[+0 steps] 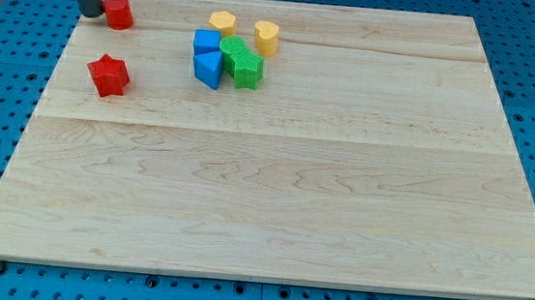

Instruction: Keep arm in between red circle and blue cube

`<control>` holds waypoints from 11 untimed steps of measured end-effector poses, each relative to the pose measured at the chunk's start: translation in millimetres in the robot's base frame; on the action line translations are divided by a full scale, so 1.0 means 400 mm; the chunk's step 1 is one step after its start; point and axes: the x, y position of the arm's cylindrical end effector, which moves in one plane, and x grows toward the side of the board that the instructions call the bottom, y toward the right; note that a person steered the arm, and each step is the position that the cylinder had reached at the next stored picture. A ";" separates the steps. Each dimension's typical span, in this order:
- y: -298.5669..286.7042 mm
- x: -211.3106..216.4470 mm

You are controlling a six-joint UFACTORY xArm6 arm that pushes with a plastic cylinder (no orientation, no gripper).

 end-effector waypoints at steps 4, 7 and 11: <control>-0.090 0.003; -0.072 0.092; 0.215 0.092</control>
